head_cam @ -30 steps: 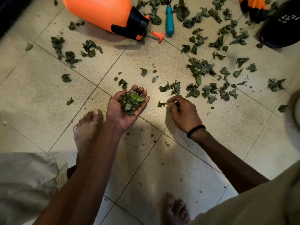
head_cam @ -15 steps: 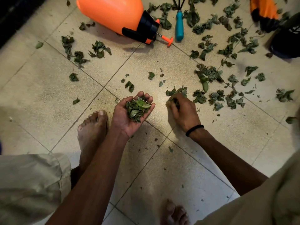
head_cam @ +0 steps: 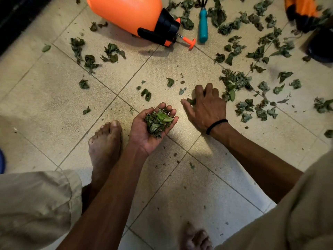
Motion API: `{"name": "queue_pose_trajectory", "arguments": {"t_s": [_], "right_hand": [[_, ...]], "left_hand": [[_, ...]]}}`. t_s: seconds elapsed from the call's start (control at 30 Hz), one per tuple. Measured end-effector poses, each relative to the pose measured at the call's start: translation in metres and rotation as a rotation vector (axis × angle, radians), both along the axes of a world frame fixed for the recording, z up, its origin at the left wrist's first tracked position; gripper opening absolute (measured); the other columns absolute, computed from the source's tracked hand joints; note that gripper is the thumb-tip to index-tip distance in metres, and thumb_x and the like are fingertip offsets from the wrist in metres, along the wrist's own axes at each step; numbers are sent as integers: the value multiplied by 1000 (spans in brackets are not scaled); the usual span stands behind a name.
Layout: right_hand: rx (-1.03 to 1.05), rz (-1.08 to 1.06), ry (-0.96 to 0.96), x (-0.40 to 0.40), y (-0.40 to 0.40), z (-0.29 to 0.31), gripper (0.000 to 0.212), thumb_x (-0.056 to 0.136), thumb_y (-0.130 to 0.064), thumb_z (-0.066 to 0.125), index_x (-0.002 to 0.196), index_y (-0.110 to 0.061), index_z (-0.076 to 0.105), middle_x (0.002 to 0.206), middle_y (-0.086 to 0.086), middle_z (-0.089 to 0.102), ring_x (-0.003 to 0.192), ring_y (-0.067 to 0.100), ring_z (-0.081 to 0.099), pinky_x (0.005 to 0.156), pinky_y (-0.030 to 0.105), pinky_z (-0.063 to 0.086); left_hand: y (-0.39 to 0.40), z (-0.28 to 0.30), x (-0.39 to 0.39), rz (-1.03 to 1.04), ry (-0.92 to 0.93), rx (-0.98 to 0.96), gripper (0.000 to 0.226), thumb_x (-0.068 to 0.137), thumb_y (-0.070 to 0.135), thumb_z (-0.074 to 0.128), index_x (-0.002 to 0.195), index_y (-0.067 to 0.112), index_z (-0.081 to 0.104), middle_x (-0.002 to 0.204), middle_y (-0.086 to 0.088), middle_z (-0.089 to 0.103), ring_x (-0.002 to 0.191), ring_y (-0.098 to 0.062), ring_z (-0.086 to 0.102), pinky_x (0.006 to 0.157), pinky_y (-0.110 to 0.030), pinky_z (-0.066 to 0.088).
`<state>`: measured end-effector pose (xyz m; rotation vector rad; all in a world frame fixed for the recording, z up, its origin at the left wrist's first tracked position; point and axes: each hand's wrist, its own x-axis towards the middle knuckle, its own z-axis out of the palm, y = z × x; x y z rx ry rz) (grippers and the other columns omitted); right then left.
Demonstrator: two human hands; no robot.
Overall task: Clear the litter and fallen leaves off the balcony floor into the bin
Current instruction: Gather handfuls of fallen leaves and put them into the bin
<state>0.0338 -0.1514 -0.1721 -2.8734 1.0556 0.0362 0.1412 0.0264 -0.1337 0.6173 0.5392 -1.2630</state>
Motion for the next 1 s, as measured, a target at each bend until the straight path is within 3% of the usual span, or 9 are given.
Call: {"name": "queue_pose_trajectory", "arguments": {"t_s": [0.17, 0.33, 0.47, 0.57, 0.7, 0.77, 0.87, 0.93, 1.0], "right_hand": [[-32, 177, -2, 10, -11, -5, 30, 108, -42, 34, 113, -16, 47, 98, 8, 56, 70, 29, 60, 54, 35, 34], [89, 105, -90, 16, -31, -7, 41, 107, -48, 34, 103, -13, 54, 88, 11, 65, 69, 34, 62, 62, 40, 47], [719, -380, -413, 26, -48, 26, 45, 101, -47, 55, 72, -13, 58, 61, 3, 60, 53, 18, 59, 53, 30, 47], [1308, -746, -592, 31, -58, 60, 37, 100, -38, 63, 69, -21, 49, 55, -3, 43, 41, 11, 35, 40, 22, 31], [1841, -795, -648, 50, -74, 103, 38, 103, -35, 57, 72, -23, 37, 54, -7, 28, 41, 6, 19, 31, 17, 17], [1836, -719, -661, 64, -78, 125, 34, 102, -36, 58, 77, -23, 40, 55, -7, 30, 40, 5, 19, 31, 16, 16], [1591, -603, -706, 93, -72, 157, 28, 99, -35, 65, 82, -21, 48, 56, -4, 41, 38, 6, 28, 31, 17, 22], [1388, -579, -784, 116, -63, 177, 26, 96, -33, 69, 79, -18, 55, 58, 0, 55, 43, 10, 49, 36, 19, 36], [1245, -550, -898, 142, -50, 197, 30, 93, -30, 72, 70, -17, 58, 64, 6, 66, 58, 19, 63, 55, 29, 53]], "left_hand": [[2, 2, -3, -8, 5, 1, 35, 102, 25, 40, 110, 5, 67, 114, -16, 66, 115, -31, 64, 111, -49, 47], [-5, 7, -3, 34, 22, 2, 35, 100, 24, 40, 111, 4, 67, 112, -17, 66, 112, -33, 64, 109, -50, 48], [-19, 14, 2, 114, 57, 14, 36, 100, 24, 41, 113, 3, 67, 113, -19, 67, 112, -34, 65, 108, -50, 49], [-34, 24, 3, 160, 71, 55, 37, 98, 23, 41, 113, 3, 68, 114, -20, 68, 113, -35, 65, 108, -49, 49], [-67, 42, 6, 258, 91, 43, 39, 98, 23, 36, 110, 4, 68, 110, -19, 68, 109, -33, 65, 110, -48, 48], [-89, 55, 13, 310, 110, 27, 40, 98, 22, 34, 105, 3, 68, 101, -19, 70, 104, -33, 67, 109, -48, 48], [-119, 83, 31, 379, 107, -3, 40, 99, 21, 31, 100, 4, 68, 97, -18, 71, 93, -32, 69, 105, -47, 50], [-135, 106, 49, 418, 75, -24, 40, 102, 21, 31, 98, 4, 68, 96, -18, 70, 89, -31, 69, 104, -43, 51], [-144, 130, 68, 481, 63, -44, 40, 103, 22, 33, 94, 5, 68, 92, -18, 70, 83, -29, 68, 105, -40, 51]]}}
